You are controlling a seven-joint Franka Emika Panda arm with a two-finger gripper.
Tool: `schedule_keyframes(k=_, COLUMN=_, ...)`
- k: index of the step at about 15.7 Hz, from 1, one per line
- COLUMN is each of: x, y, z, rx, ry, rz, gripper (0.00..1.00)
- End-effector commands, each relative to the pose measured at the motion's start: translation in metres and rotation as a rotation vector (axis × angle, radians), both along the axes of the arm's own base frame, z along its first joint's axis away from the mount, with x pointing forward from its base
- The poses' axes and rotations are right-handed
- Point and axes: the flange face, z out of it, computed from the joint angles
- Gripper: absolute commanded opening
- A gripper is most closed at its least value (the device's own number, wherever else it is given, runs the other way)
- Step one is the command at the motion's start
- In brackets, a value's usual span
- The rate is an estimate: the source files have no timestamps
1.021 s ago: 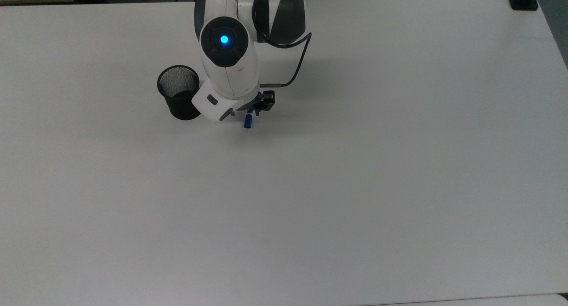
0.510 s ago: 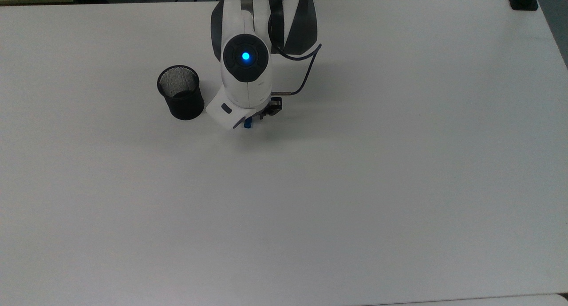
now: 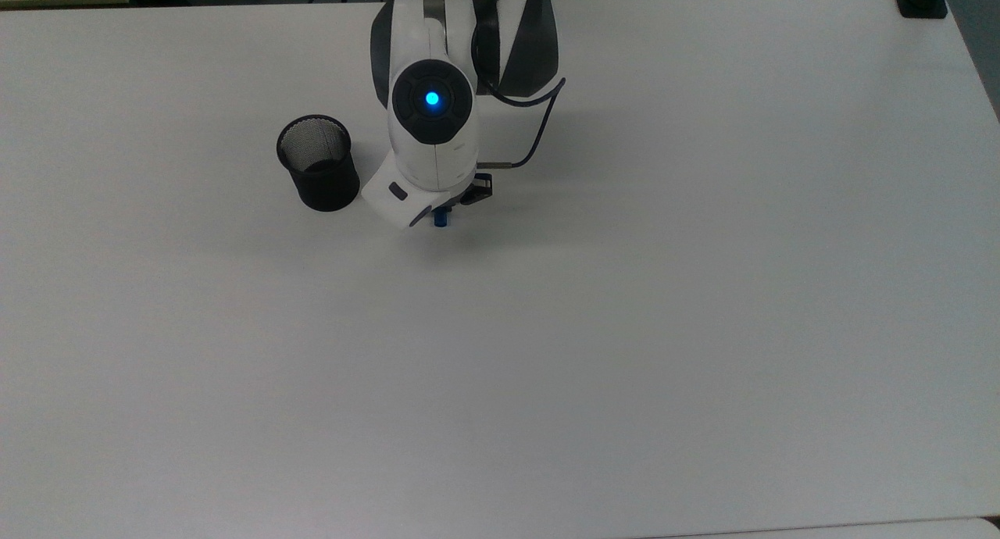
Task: Insert the marker
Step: 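Close the gripper on the marker near its blue cap, then lift the marker and carry it over the black mesh cup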
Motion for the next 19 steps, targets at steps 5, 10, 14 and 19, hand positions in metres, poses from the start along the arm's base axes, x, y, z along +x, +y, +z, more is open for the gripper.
schedule_keyframes(k=5, x=-0.002, y=-0.015, z=0.06, rx=-0.004, ry=-0.051, rz=-0.036, gripper=0.0)
schedule_keyframes(k=10, x=-0.002, y=-0.054, z=0.144, rx=0.02, ry=-0.143, rz=-0.059, gripper=0.0)
schedule_keyframes(k=14, x=-0.015, y=-0.092, z=0.197, rx=0.023, ry=-0.226, rz=-0.066, gripper=0.0)
schedule_keyframes(k=19, x=-0.036, y=-0.124, z=0.249, rx=0.011, ry=-0.314, rz=-0.093, gripper=0.0)
